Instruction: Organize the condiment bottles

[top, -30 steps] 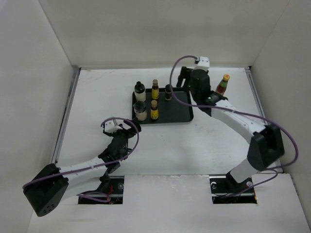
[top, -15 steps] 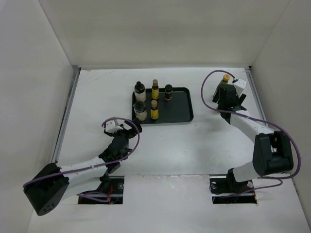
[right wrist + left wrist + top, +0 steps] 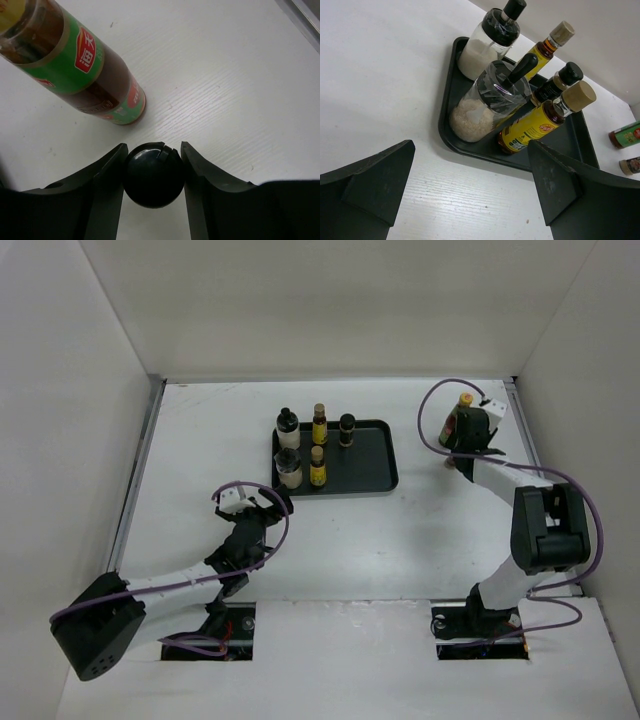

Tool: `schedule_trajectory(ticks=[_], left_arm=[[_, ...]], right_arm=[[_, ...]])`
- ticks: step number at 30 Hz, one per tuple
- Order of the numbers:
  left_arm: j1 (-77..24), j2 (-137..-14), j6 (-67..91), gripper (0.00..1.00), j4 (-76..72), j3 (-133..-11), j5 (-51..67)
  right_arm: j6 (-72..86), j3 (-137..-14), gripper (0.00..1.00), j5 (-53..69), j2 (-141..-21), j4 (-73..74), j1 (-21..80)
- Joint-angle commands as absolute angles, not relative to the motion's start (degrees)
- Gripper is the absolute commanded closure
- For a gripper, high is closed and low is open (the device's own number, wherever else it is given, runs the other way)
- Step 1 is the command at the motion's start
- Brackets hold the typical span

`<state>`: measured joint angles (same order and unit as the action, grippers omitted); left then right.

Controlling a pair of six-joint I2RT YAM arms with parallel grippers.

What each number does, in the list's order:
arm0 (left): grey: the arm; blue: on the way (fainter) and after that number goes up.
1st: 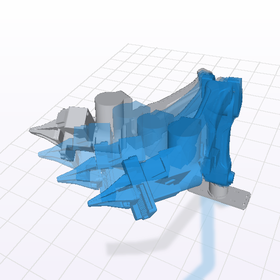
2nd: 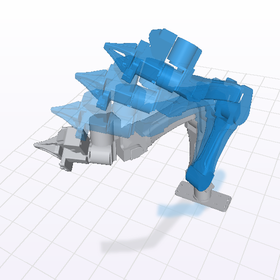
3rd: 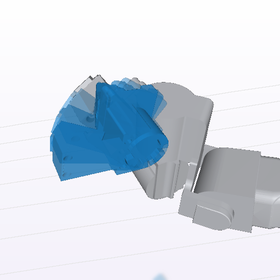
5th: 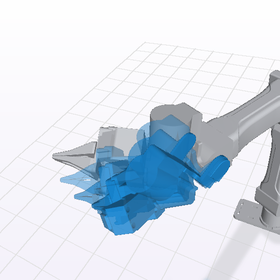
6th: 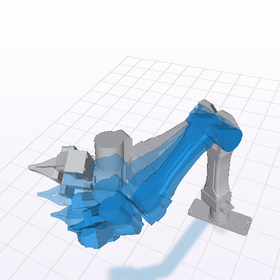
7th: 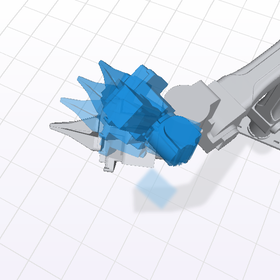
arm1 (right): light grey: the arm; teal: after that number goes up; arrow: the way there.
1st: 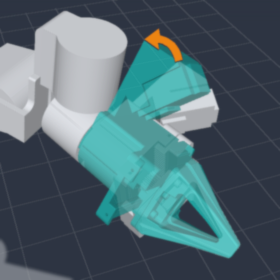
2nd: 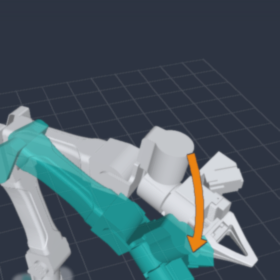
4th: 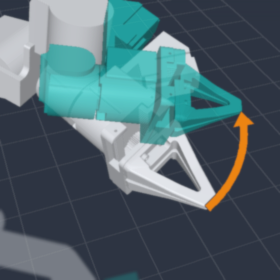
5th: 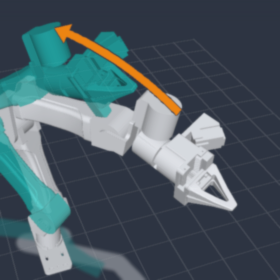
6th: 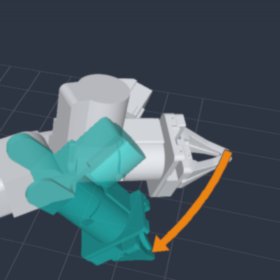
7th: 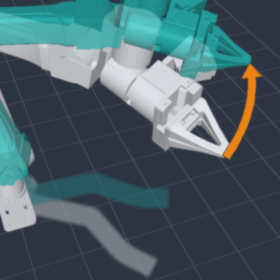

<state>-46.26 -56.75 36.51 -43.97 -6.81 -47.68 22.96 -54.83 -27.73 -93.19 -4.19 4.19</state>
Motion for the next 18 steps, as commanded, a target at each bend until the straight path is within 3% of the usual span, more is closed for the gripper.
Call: schedule_trajectory(ticks=[1,5,10,18], left_arm=[[-46.45,-56.69,37.35,0.00,-46.32,-8.61,-47.20],[-46.18,-57.39,37.35,0.00,-46.32,-8.70,-47.20],[-46.10,-57.83,37.53,0.00,-46.58,-8.88,-46.76],[-45.83,-56.60,37.53,0.00,-46.67,-8.35,-46.76]], right_arm=[[23.64,-57.31,0.64,-27.15,-92.82,-7.56,4.35],[23.29,-55.81,0.67,-28.74,-88.25,-7.56,8.03],[20.92,-56.60,0.65,-29.09,-84.55,-7.91,20.32],[21.27,-63.71,0.64,-28.13,-91.92,-9.14,36.41]])
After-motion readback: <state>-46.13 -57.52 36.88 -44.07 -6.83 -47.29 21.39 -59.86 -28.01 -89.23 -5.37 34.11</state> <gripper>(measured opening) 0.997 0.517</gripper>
